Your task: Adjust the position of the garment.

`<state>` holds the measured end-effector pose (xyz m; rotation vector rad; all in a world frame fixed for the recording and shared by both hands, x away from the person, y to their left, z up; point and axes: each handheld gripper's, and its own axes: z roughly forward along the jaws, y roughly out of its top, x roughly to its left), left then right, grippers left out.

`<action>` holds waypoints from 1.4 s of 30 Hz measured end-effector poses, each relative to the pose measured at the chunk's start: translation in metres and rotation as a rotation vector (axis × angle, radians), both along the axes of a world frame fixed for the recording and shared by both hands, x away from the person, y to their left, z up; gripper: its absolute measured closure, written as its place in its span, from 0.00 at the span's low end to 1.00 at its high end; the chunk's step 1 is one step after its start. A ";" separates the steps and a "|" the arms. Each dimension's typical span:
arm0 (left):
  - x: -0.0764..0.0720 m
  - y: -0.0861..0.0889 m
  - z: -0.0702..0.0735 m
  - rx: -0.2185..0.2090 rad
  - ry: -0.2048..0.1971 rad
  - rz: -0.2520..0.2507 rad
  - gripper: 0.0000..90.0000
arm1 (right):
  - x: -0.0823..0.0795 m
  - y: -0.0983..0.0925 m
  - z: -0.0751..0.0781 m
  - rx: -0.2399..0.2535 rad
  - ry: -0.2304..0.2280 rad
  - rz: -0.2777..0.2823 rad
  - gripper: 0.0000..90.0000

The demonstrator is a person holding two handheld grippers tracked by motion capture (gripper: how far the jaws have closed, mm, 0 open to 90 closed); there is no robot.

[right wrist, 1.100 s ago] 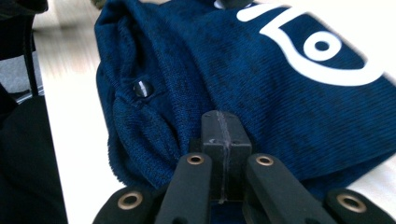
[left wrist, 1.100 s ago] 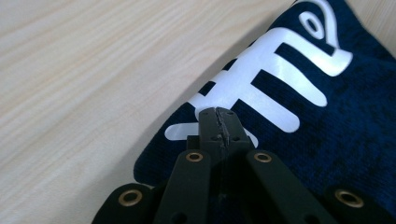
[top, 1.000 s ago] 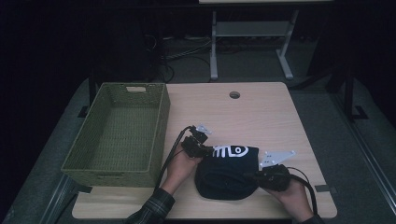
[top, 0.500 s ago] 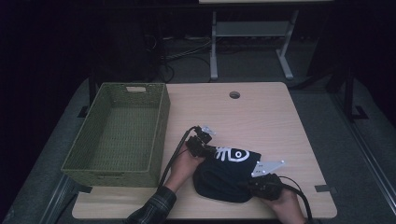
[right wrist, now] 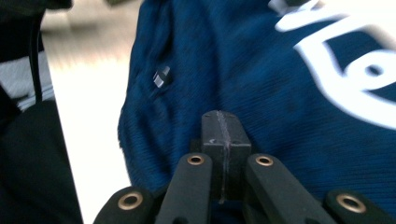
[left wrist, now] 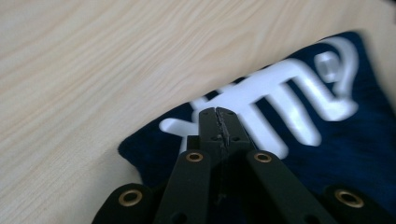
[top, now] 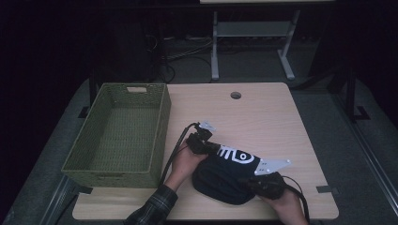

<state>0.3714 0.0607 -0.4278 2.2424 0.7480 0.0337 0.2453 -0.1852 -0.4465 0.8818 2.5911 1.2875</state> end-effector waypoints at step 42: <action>-0.053 0.032 0.010 0.046 -0.003 0.039 0.71 | 0.036 -0.055 -0.005 -0.078 -0.068 -0.214 0.65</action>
